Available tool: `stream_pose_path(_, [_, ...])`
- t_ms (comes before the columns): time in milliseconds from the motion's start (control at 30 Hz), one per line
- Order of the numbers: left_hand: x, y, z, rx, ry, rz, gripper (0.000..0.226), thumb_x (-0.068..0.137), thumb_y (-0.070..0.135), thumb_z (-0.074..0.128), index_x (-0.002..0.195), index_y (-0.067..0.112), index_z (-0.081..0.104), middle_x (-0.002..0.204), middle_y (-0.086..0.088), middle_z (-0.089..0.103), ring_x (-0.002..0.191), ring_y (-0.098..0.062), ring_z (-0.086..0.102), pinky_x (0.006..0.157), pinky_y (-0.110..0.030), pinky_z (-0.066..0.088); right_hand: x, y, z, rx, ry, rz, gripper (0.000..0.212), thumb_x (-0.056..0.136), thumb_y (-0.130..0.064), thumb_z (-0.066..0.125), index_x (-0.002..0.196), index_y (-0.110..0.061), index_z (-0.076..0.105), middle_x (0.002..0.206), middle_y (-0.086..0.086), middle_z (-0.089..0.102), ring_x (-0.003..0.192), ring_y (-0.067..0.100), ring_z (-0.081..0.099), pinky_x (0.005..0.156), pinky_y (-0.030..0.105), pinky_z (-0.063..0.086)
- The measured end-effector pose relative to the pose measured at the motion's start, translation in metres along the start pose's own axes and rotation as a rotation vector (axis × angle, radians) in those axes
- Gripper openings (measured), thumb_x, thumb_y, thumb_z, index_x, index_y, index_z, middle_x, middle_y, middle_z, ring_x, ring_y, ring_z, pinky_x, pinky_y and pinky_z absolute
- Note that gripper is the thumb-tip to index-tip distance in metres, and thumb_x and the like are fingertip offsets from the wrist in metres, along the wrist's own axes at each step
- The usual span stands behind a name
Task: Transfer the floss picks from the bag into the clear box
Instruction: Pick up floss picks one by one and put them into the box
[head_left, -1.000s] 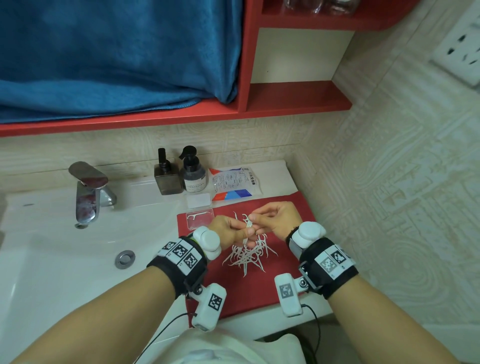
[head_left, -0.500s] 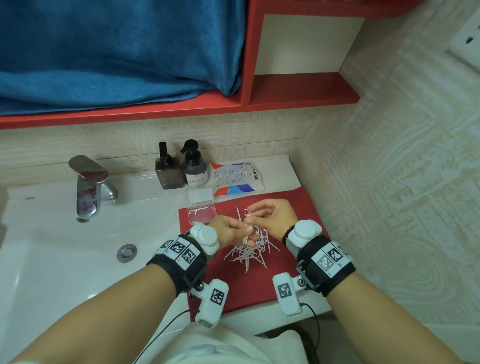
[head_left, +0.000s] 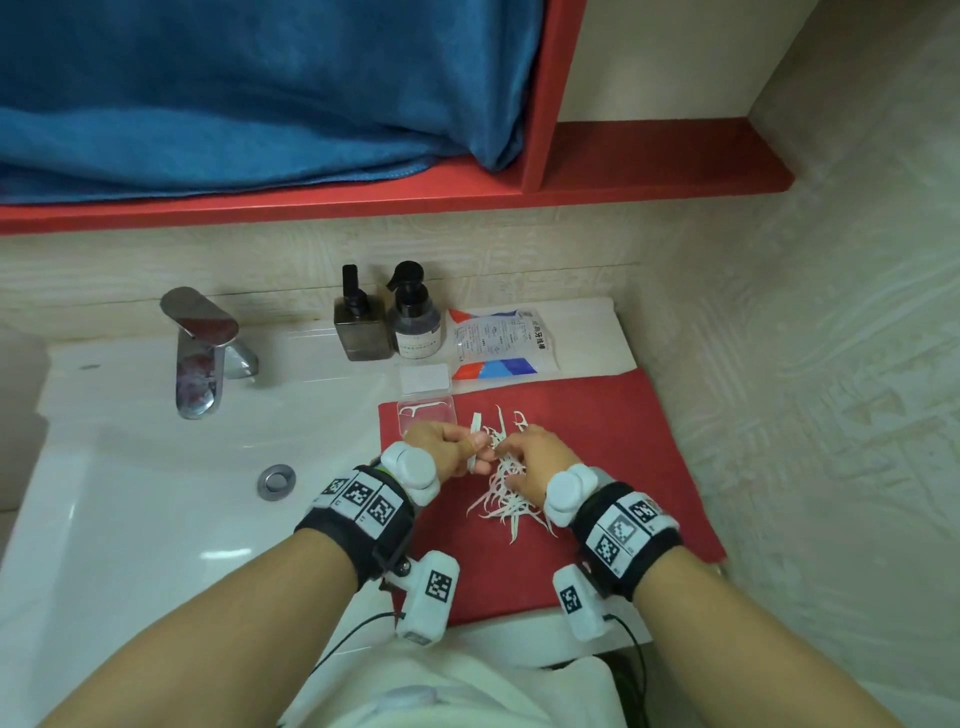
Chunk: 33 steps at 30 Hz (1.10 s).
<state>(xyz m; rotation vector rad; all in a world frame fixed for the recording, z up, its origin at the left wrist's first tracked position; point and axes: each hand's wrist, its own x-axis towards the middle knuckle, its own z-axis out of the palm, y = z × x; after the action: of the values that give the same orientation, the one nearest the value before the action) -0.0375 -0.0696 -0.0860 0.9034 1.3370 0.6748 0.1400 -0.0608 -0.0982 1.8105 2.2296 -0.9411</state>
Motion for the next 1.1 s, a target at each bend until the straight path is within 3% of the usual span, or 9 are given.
stream_pose_path(133, [0.001, -0.001, 0.002, 0.005, 0.029, -0.007, 0.017, 0.089, 0.013, 0.065, 0.090, -0.003, 0.070, 0.075, -0.007, 0.073, 0.058, -0.012, 0.070, 0.051, -0.018, 0.051, 0.002, 0.005, 0.003, 0.031, 0.035, 0.018, 0.035, 0.079, -0.024, 0.077, 0.112, -0.023, 0.065, 0.110, 0.002, 0.061, 0.096, 0.019, 0.060, 0.084, 0.030, 0.050])
stream_pose_path(267, [-0.001, -0.008, -0.001, 0.018, 0.033, -0.017, 0.012, 0.088, 0.013, 0.066, 0.079, 0.007, 0.071, 0.069, -0.002, 0.074, 0.059, -0.013, 0.070, 0.054, -0.020, 0.050, 0.007, 0.005, 0.002, 0.160, 0.021, 0.069, 0.026, 0.073, -0.018, 0.082, 0.095, -0.021, 0.070, 0.087, -0.004, 0.067, 0.076, 0.013, 0.064, 0.067, 0.024, 0.053])
stream_pose_path(433, [0.000, -0.013, -0.007, 0.011, 0.063, -0.024, 0.012, 0.088, 0.012, 0.066, 0.078, 0.007, 0.070, 0.071, -0.004, 0.074, 0.059, -0.015, 0.069, 0.053, -0.018, 0.050, 0.005, 0.004, -0.013, 0.336, 0.081, 0.030, 0.020, 0.076, -0.006, 0.077, 0.091, -0.019, 0.074, 0.083, -0.003, 0.072, 0.072, 0.009, 0.068, 0.074, 0.023, 0.058])
stream_pose_path(600, [0.004, -0.015, -0.014, 0.030, 0.093, -0.029, 0.015, 0.087, 0.015, 0.067, 0.085, 0.001, 0.071, 0.066, -0.001, 0.073, 0.058, -0.011, 0.069, 0.052, -0.016, 0.048, 0.004, 0.000, -0.033, 0.369, 0.078, -0.079, 0.018, 0.078, -0.011, 0.078, 0.088, -0.025, 0.074, 0.078, -0.006, 0.073, 0.075, 0.010, 0.070, 0.074, 0.023, 0.057])
stream_pose_path(700, [0.006, -0.015, -0.015, -0.005, 0.123, -0.018, 0.014, 0.086, 0.016, 0.069, 0.084, 0.002, 0.071, 0.071, -0.002, 0.074, 0.059, -0.012, 0.069, 0.054, -0.018, 0.048, 0.005, -0.007, -0.048, 0.341, 0.049, -0.129, 0.018, 0.079, -0.013, 0.078, 0.087, -0.028, 0.072, 0.078, -0.009, 0.071, 0.074, 0.005, 0.067, 0.069, 0.016, 0.052])
stream_pose_path(800, [0.005, -0.013, -0.015, 0.019, 0.044, -0.032, 0.017, 0.087, 0.019, 0.068, 0.085, 0.002, 0.072, 0.071, -0.001, 0.074, 0.064, -0.012, 0.071, 0.063, -0.025, 0.055, 0.003, -0.012, -0.056, 0.369, 0.033, -0.192, 0.018, 0.076, -0.014, 0.081, 0.087, -0.027, 0.073, 0.078, -0.009, 0.072, 0.074, 0.006, 0.068, 0.072, 0.018, 0.055])
stream_pose_path(933, [-0.002, -0.006, -0.013, -0.095, -0.226, -0.121, 0.030, 0.077, 0.030, 0.072, 0.092, 0.004, 0.074, 0.086, -0.012, 0.075, 0.080, -0.022, 0.072, 0.078, -0.032, 0.058, -0.001, -0.015, -0.058, 0.463, 0.079, -0.249, 0.022, 0.071, -0.009, 0.085, 0.085, -0.022, 0.074, 0.078, -0.006, 0.074, 0.076, 0.009, 0.071, 0.077, 0.024, 0.058])
stream_pose_path(1100, [-0.007, 0.001, -0.007, -0.150, -0.359, -0.170, 0.026, 0.074, 0.032, 0.068, 0.091, 0.012, 0.072, 0.088, -0.007, 0.075, 0.079, -0.017, 0.072, 0.066, -0.024, 0.053, -0.009, -0.013, -0.058, 0.548, 0.158, -0.263, 0.022, 0.067, -0.009, 0.088, 0.084, -0.016, 0.074, 0.077, -0.002, 0.074, 0.073, 0.010, 0.071, 0.074, 0.021, 0.056])
